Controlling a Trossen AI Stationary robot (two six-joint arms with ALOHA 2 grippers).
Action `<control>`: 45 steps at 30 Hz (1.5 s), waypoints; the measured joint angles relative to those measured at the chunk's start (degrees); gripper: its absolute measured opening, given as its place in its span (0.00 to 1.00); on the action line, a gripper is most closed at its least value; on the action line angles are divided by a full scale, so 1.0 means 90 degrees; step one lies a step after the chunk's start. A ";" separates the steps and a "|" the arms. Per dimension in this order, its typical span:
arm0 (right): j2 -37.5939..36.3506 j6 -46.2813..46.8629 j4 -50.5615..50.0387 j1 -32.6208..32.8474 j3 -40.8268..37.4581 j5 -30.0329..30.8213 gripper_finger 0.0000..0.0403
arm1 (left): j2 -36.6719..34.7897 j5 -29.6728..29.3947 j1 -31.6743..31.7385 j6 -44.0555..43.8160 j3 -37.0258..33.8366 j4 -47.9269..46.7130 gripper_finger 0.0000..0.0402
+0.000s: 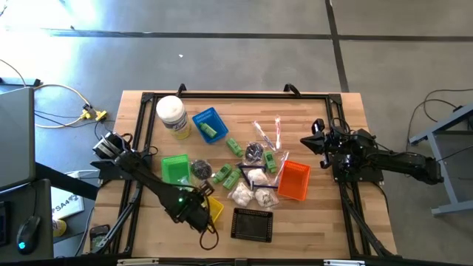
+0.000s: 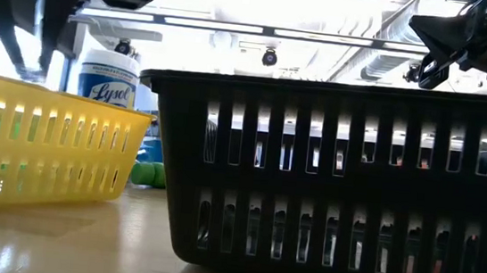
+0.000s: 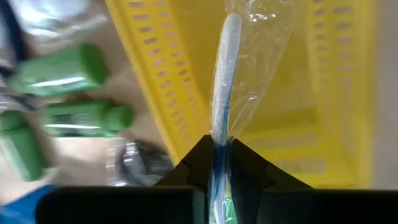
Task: Pick & Place Travel size toiletries
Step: Put the blue toothbrush into the yellow bin, then put the black hairbrush into the black bin
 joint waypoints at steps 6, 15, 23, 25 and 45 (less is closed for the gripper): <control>0.0002 -0.0003 0.0000 0.0000 0.0000 0.0000 0.01 | 0.0000 0.0254 0.0316 -0.0540 0.0000 0.0008 0.08; 0.0000 -0.0022 -0.0002 0.0001 0.0001 -0.0077 0.01 | 0.0000 0.0386 0.0317 -0.0545 0.0000 -0.0003 0.09; 0.0000 -0.0022 -0.0002 0.0000 0.0000 -0.0141 0.01 | 0.0000 0.0424 0.0318 -0.0690 0.0000 0.0079 0.09; 0.0000 -0.0022 -0.0003 0.0000 0.0000 -0.0141 0.01 | 0.0000 0.0517 0.0318 -0.0706 -0.0002 0.0104 0.09; 0.0000 -0.0022 -0.0006 0.0000 0.0000 -0.0121 0.01 | 0.0087 0.0845 0.0318 -0.0892 0.0132 -0.0265 0.42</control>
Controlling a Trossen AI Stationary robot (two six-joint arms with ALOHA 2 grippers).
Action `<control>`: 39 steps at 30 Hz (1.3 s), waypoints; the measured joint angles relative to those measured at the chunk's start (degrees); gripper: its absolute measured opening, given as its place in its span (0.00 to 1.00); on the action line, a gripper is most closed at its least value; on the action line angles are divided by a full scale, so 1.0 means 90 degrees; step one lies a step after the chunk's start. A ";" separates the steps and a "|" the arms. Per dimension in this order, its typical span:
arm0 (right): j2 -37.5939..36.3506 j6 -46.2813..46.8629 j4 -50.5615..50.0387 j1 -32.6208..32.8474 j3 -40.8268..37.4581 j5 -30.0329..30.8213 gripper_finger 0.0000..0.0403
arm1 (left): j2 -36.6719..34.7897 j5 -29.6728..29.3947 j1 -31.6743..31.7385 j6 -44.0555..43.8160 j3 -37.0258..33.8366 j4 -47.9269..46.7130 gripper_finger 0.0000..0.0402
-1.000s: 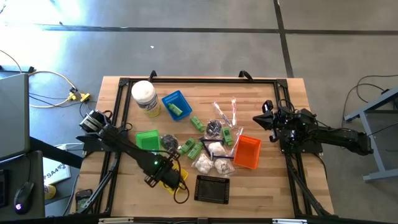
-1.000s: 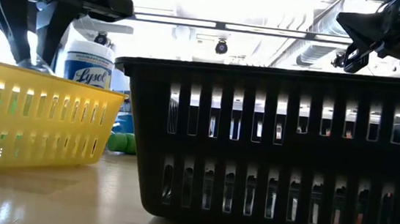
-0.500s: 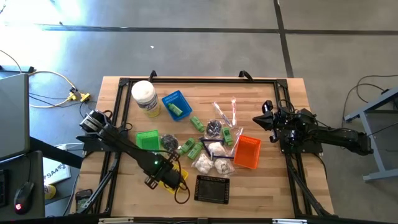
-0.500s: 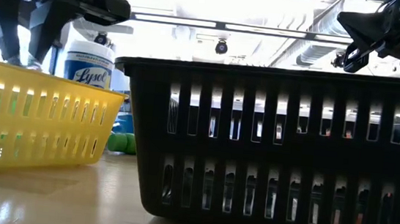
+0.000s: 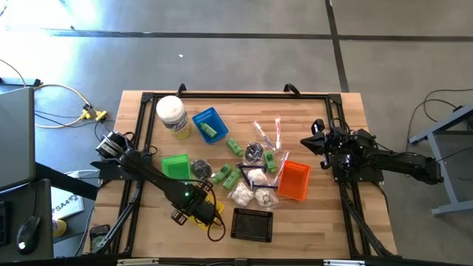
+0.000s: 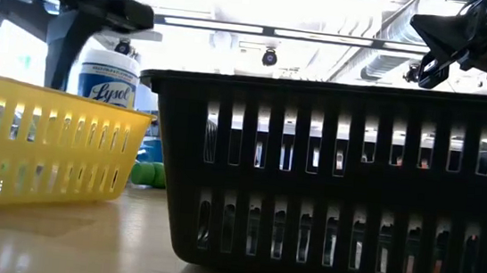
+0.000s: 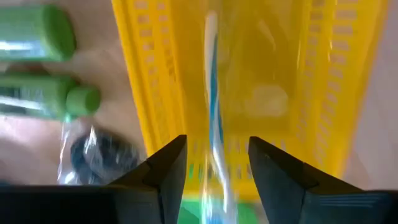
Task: Pick & Place Travel size toiletries
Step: Put the black hairbrush into the black bin
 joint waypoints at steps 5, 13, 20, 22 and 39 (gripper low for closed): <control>0.0000 0.0031 0.0034 0.0000 0.0000 0.0000 0.01 | -0.0036 -0.0279 0.0000 -0.0322 0.0879 -0.1628 0.42; 0.0000 0.0044 0.0048 0.0002 0.0002 -0.0002 0.01 | -0.1153 -0.1284 0.0040 -0.0528 0.0788 -0.1607 0.36; 0.0001 0.0046 0.0045 0.0000 0.0000 -0.0020 0.01 | -0.3205 -0.2630 0.0220 -0.0962 -0.0697 0.0314 0.11; 0.0002 0.0046 0.0049 0.0000 0.0002 -0.0116 0.01 | -0.3898 -0.3048 0.0223 -0.1279 -0.1246 0.1032 0.03; 0.0002 -0.0299 -0.0089 0.0000 0.0001 -0.0093 0.01 | -0.8871 -0.4352 0.1002 -0.0471 -0.5855 0.6166 0.00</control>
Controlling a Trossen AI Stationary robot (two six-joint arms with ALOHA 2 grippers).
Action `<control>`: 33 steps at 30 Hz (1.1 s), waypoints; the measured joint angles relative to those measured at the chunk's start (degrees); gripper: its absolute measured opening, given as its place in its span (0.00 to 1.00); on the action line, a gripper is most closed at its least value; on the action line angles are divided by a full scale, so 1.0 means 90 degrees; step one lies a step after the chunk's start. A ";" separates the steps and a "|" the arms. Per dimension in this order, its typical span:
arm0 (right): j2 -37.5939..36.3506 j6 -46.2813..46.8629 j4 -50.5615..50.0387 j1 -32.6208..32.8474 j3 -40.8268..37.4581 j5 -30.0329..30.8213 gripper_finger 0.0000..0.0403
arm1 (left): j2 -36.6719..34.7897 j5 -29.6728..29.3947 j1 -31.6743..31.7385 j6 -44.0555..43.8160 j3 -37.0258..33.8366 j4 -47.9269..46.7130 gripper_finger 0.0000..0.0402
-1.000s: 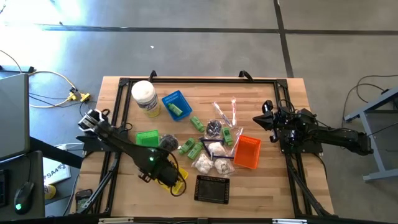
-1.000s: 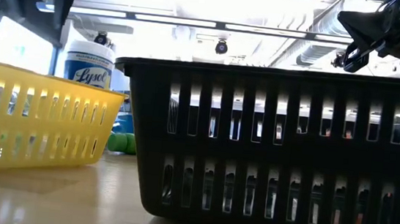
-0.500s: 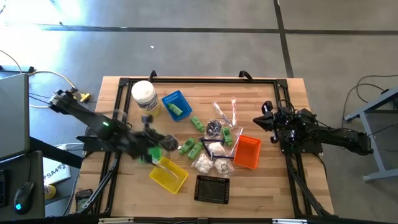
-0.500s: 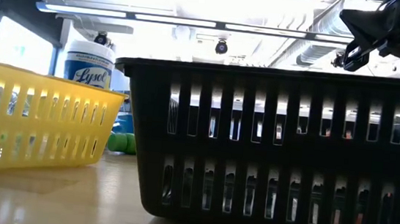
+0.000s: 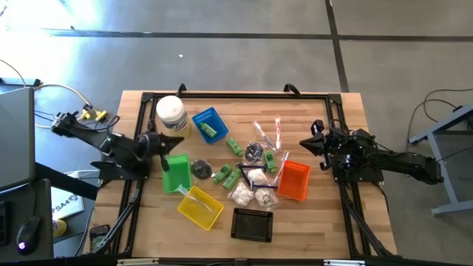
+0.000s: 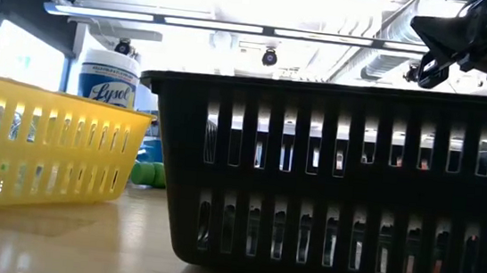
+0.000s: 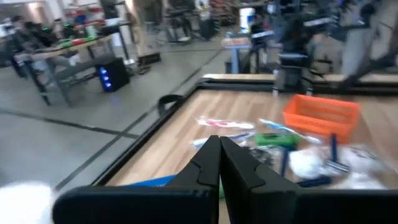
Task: Pick & Place Travel size toiletries
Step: Put the black hairbrush into the black bin
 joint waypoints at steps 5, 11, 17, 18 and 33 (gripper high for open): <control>-0.0001 -0.0327 0.0094 0.0000 0.0000 0.0794 0.01 | -0.0907 0.0027 0.0438 0.0030 -0.0524 -0.0037 0.00; 0.0000 -0.0544 0.0046 0.0000 0.0001 0.1108 0.01 | -0.1671 0.0460 0.0887 0.0296 -0.0800 0.0026 0.00; 0.0000 -0.0397 -0.0724 0.0000 0.0001 0.1091 0.01 | -0.2173 0.0738 0.1289 0.0268 -0.1266 0.0190 0.00; 0.0008 -0.0386 -0.0843 0.0000 0.0001 0.1075 0.01 | -0.2209 0.0853 0.1335 0.0265 -0.1376 0.0309 0.00; 0.0061 -0.0553 -0.0776 0.0000 0.0001 0.1050 0.01 | -0.2253 0.1779 0.1623 0.0137 -0.2397 0.1398 0.00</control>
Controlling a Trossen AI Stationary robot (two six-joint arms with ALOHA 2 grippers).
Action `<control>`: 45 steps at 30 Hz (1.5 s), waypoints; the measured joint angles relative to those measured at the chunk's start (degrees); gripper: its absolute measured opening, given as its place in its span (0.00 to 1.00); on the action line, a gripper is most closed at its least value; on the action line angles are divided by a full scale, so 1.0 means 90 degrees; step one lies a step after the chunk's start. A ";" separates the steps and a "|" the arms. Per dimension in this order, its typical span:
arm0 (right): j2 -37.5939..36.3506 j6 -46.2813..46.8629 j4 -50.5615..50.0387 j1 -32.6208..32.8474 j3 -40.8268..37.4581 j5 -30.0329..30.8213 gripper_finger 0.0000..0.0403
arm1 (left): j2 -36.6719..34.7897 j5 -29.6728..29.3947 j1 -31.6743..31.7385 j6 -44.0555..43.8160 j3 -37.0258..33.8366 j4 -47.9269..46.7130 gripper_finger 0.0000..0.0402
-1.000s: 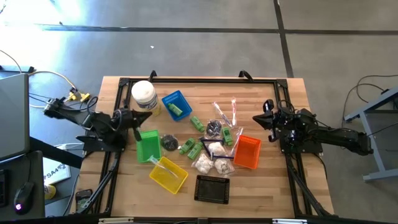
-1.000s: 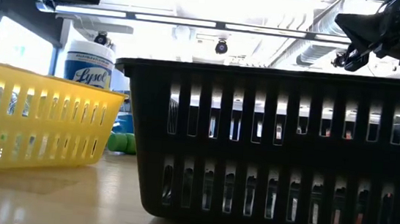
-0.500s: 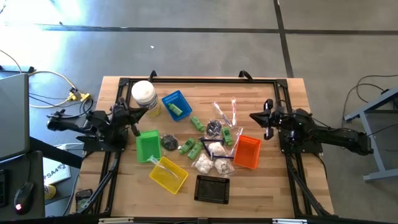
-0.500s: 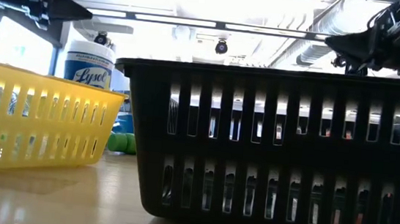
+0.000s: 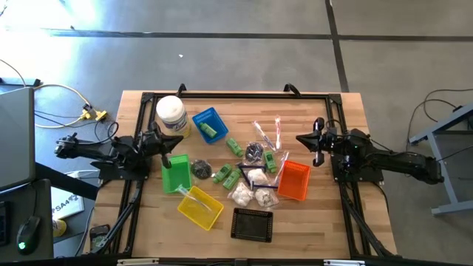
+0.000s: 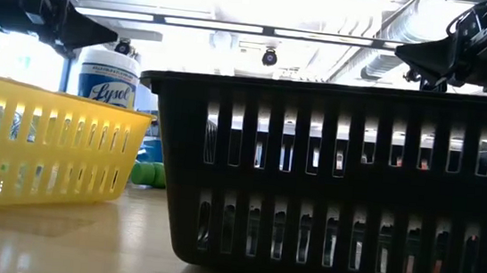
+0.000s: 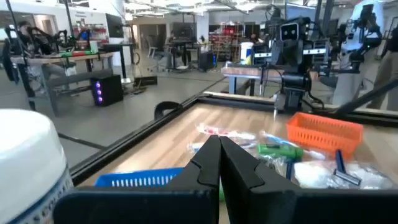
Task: Pick & Place Travel size toiletries
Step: Put the black hairbrush into the black bin
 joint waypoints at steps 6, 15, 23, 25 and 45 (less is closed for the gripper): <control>0.0076 0.0295 -0.0196 0.0000 0.0000 -0.0044 0.01 | 0.0000 -0.0067 0.0000 0.0279 -0.0078 0.0041 0.00; 0.0452 0.0407 -0.0061 0.0000 0.0000 0.0032 0.01 | 0.0003 -0.0090 0.0000 0.1678 -0.0074 0.0449 0.00; 0.0671 0.0579 0.0072 0.0000 0.0000 -0.0103 0.01 | 0.0002 0.0219 0.0000 0.1508 -0.0068 0.0131 0.00; 0.0750 0.0654 0.0059 0.0000 0.0000 -0.0097 0.01 | 0.0002 0.0257 0.0000 0.1366 -0.0068 0.0076 0.00; 0.2958 0.0052 -0.2568 0.0155 0.2181 0.0959 0.01 | 0.0005 0.0246 0.0000 0.1237 -0.0068 0.0518 0.00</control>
